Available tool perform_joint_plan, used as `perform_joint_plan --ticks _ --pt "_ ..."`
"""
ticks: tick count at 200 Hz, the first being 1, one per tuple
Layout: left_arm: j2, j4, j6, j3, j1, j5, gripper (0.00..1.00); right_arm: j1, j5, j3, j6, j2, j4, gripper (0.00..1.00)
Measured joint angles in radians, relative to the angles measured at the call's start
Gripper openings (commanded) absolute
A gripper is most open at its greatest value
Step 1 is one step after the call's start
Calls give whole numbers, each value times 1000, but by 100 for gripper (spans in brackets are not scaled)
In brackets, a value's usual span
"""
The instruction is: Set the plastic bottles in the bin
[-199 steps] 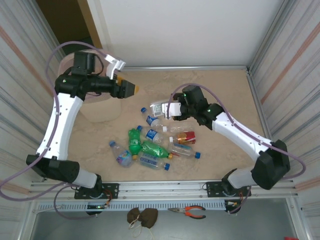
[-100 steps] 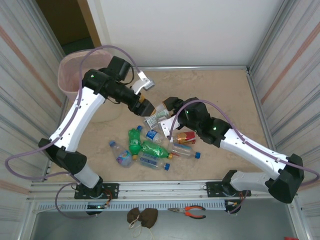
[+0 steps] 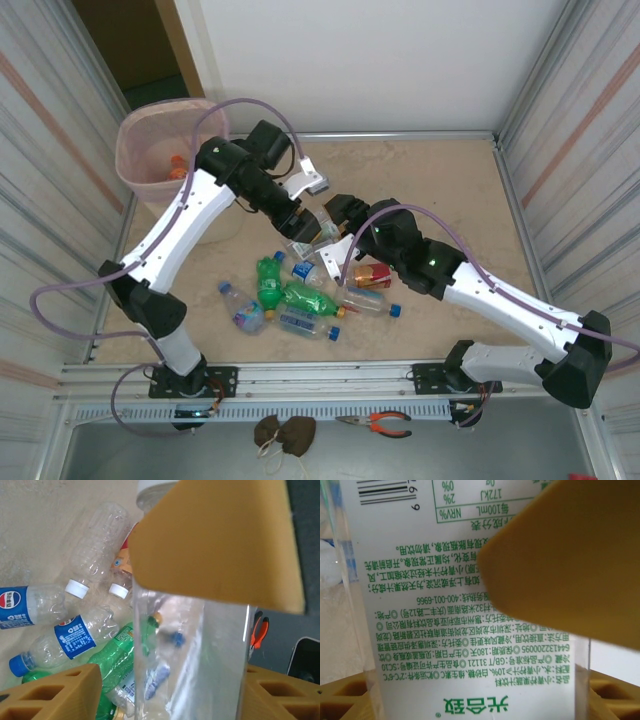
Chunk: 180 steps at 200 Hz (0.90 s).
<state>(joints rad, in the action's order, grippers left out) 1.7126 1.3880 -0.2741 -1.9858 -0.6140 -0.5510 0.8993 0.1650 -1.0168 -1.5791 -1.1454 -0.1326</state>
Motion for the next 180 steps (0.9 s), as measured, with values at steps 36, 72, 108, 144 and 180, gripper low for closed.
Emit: perform_joint_plan --ticks 36,72,108,144,180 --pt "17 16 -8 -17 -17 1 47 0 4 0 -1 0 -4 43" --pt "18 26 -20 -25 -23 7 41 0 3 0 0 0 -7 54" --pt "18 21 -21 -25 -25 21 36 0 3 0 1 2 -14 82" --pt "16 6 -17 -25 15 45 34 5 2 0 23 38 -40 92" --pt "-13 -28 -9 -23 85 75 34 5 -3 0 98 82 -70 93"
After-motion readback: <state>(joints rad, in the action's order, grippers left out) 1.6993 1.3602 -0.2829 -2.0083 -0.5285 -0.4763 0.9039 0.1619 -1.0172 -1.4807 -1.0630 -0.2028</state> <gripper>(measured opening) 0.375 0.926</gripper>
